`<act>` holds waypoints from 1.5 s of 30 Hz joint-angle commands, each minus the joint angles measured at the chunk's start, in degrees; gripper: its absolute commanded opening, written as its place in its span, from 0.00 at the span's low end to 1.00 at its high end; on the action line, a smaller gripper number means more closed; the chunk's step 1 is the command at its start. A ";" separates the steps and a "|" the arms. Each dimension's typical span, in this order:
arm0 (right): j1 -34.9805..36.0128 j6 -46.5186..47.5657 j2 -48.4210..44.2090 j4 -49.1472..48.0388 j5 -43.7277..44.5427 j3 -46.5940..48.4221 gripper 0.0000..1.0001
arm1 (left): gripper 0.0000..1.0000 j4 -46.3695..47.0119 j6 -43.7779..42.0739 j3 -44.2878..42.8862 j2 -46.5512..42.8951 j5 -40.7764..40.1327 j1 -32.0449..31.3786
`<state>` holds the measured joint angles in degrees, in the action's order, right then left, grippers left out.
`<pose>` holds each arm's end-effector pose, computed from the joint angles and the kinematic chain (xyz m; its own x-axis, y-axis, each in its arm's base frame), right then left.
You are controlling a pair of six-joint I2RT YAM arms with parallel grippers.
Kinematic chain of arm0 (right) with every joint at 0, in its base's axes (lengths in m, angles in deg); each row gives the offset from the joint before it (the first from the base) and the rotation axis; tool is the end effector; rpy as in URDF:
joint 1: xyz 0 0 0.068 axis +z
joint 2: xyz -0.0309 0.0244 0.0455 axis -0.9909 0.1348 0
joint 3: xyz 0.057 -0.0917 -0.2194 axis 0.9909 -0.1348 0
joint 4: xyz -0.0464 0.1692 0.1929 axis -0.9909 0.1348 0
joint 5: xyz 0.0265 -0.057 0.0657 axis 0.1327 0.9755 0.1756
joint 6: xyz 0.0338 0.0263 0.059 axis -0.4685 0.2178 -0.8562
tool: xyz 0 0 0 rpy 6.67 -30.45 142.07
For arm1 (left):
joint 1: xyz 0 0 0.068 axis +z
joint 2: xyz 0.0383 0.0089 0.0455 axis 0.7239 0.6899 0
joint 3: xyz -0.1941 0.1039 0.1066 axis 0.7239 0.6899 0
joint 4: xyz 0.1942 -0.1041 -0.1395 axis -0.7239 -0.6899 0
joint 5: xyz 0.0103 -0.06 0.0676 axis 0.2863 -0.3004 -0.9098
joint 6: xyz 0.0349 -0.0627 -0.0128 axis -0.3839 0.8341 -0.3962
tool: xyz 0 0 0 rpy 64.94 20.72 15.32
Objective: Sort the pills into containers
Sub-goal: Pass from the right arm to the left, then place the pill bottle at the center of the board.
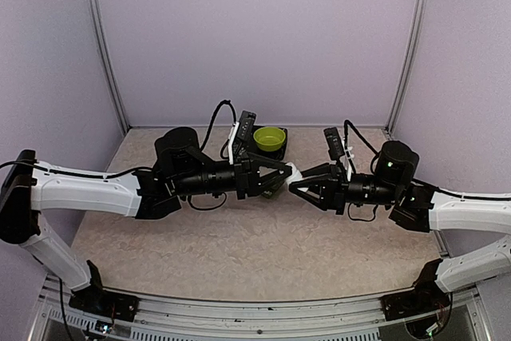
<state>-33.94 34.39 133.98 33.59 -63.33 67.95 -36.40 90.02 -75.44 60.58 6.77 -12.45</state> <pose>0.1652 0.2360 0.2577 -0.4066 0.0631 -0.9114 -0.9031 0.1228 0.4114 0.1741 -0.3358 0.2737 -0.4790 -0.1011 -0.8720 0.8692 0.0844 -0.4873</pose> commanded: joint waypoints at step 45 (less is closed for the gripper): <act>-0.32 9.11 -5.20 15.61 14.31 2.70 1.00 | 0.22 -29.29 -3.37 -0.26 -14.06 -25.97 6.30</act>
<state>-33.67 42.10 129.96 46.07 -53.00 69.09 -55.53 87.68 -75.49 49.47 -8.88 -8.98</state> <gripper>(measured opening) 0.999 0.283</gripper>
